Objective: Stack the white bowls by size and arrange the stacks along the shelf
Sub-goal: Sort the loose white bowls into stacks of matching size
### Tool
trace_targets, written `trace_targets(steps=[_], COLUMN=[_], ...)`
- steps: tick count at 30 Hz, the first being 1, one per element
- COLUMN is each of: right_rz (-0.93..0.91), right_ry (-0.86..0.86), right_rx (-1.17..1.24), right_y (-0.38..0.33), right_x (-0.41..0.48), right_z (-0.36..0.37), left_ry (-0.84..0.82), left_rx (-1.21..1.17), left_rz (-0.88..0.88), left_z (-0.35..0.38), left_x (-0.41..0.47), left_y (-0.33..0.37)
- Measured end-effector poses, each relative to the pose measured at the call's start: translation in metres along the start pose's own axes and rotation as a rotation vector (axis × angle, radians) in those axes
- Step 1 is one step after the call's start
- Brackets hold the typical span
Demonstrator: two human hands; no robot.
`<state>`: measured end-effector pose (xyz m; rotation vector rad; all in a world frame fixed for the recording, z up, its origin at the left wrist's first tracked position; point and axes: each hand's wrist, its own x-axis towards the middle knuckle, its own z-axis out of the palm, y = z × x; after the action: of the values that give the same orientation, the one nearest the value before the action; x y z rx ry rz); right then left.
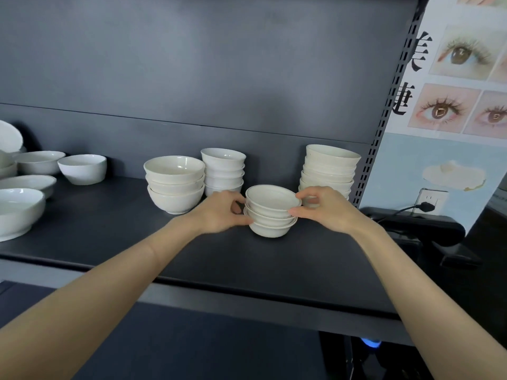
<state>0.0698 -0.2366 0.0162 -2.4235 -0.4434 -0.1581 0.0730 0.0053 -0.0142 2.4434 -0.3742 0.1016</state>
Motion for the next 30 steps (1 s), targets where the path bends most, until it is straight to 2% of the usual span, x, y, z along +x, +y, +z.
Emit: trace_targets(steps=[5,11,17,20,22,26,30], right_rz=[-0.118,-0.239,-0.299,-0.300,-0.310,-0.288,-0.257], right_ry=[0.012,-0.017,-0.018,-0.018,-0.021,-0.041,-0.086], right_rx=[-0.177,-0.298,-0.330,-0.319,-0.272,-0.247,-0.231], right_y=[-0.040,-0.116,-0.202,-0.216,-0.294,-0.311,-0.347], right_x=[0.007,0.023,0.030,0.023,0.032,0.027,0.024], right_z=[0.007,0.036,0.088,0.097,0.177,0.194,0.236], left_ry=[0.078,0.189,0.256,0.248,0.238,0.250,0.236], left_rx=[0.360,0.618,0.705,0.704,0.730,0.674,0.622], left_rz=[0.043,0.029,-0.025,-0.027,-0.062,-0.029,-0.074], left_z=[-0.043,-0.113,-0.186,-0.195,-0.263,-0.271,-0.296], left_x=[-0.029,-0.074,-0.130,-0.144,-0.205,-0.219,-0.244], left_y=[0.004,-0.007,-0.061,-0.072,-0.145,-0.168,-0.221])
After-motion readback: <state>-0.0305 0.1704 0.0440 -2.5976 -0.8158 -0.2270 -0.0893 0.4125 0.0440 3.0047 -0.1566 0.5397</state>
